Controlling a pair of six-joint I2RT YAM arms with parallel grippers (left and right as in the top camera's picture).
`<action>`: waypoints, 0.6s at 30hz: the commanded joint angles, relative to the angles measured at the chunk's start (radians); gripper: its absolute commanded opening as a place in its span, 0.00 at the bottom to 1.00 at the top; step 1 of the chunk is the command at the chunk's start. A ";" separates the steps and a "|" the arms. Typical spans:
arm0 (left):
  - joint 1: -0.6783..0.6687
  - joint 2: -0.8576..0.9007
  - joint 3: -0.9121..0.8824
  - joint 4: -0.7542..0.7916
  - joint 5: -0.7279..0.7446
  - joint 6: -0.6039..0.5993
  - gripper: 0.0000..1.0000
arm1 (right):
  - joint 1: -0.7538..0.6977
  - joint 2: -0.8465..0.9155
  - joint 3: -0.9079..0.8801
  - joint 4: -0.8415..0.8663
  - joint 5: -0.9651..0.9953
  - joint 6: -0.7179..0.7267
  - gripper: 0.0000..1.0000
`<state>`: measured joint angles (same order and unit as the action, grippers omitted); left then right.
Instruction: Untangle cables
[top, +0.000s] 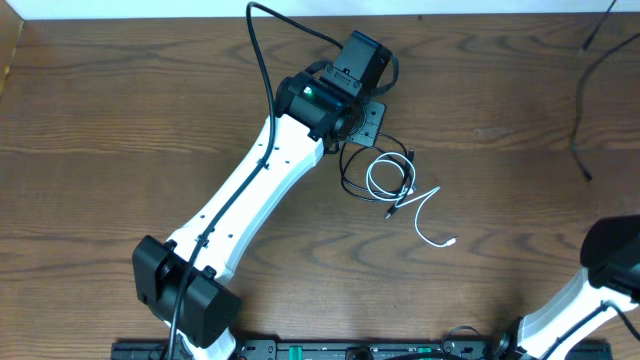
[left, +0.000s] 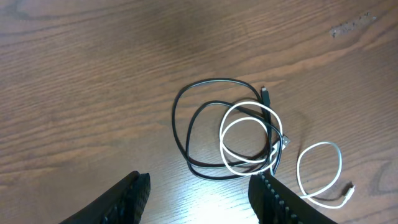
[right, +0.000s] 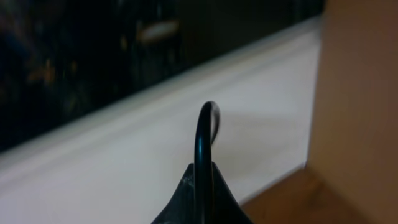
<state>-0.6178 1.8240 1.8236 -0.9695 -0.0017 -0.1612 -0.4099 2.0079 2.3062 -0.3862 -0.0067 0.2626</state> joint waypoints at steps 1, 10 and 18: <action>0.000 -0.018 0.005 0.000 0.002 -0.010 0.56 | -0.030 0.028 0.098 0.038 0.031 -0.005 0.01; 0.000 -0.018 0.005 0.010 0.003 -0.010 0.56 | -0.037 0.188 0.098 0.196 0.139 -0.088 0.01; 0.000 -0.018 0.005 0.010 0.002 -0.010 0.56 | -0.036 0.385 0.098 0.104 0.129 -0.089 0.01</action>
<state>-0.6178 1.8236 1.8236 -0.9611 -0.0017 -0.1608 -0.4477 2.3505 2.4054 -0.2646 0.1093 0.1932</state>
